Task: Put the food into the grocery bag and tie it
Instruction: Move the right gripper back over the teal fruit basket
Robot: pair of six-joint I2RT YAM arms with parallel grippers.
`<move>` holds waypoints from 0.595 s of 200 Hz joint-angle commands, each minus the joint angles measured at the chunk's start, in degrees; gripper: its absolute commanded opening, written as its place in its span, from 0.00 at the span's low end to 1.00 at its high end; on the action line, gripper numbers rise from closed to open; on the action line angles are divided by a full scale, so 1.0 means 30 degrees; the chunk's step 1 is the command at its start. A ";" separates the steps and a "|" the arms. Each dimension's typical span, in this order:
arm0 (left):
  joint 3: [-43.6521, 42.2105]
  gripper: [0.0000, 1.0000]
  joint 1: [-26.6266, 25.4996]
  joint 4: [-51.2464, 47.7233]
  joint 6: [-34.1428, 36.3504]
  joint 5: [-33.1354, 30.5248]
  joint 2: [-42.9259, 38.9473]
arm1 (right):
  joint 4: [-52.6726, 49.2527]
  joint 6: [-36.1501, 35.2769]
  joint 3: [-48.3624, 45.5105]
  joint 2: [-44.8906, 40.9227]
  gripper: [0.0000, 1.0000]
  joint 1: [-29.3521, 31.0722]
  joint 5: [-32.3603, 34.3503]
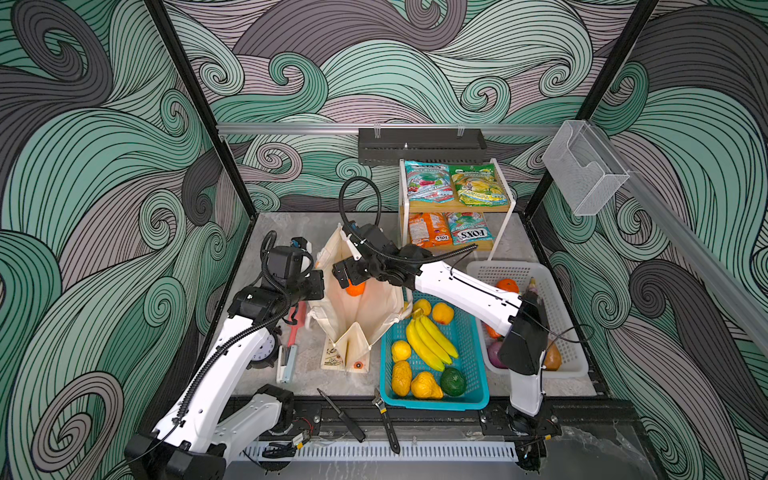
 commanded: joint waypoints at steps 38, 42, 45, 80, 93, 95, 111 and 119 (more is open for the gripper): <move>0.0152 0.00 0.0199 -0.0377 -0.0257 -0.1006 -0.0253 | 0.0648 -0.0025 -0.2897 -0.4455 1.00 0.0042 -0.0862; 0.0152 0.00 0.0200 -0.0362 -0.0254 -0.1042 -0.0268 | 0.0671 -0.0011 -0.3085 -0.4799 0.99 0.0049 -0.0964; 0.0152 0.00 0.0181 -0.0370 -0.0254 -0.1060 -0.0269 | 0.0691 -0.0011 -0.3225 -0.5077 1.00 0.0050 -0.1014; 0.0152 0.00 0.0205 -0.0300 -0.0203 -0.0710 -0.0181 | 0.0963 -0.0112 -0.5702 -0.8915 1.00 -0.0009 -0.0364; 0.0152 0.00 0.0189 -0.0253 -0.0124 -0.0507 -0.0177 | 0.1701 0.0364 -0.7496 -1.0705 1.00 -0.0333 -0.0417; 0.0152 0.00 0.0200 -0.0227 -0.0112 -0.0510 -0.0180 | 0.1795 0.0420 -0.7795 -1.0906 0.99 -0.0420 -0.0621; 0.0163 0.00 0.0207 -0.0239 -0.0080 -0.0591 -0.0210 | 0.1723 0.0942 -0.9882 -1.2946 1.00 -0.1377 -0.1968; 0.0151 0.00 0.0230 -0.0199 -0.0049 -0.0509 -0.0214 | 0.1742 0.1040 -1.1008 -1.4006 1.00 -0.1708 -0.2111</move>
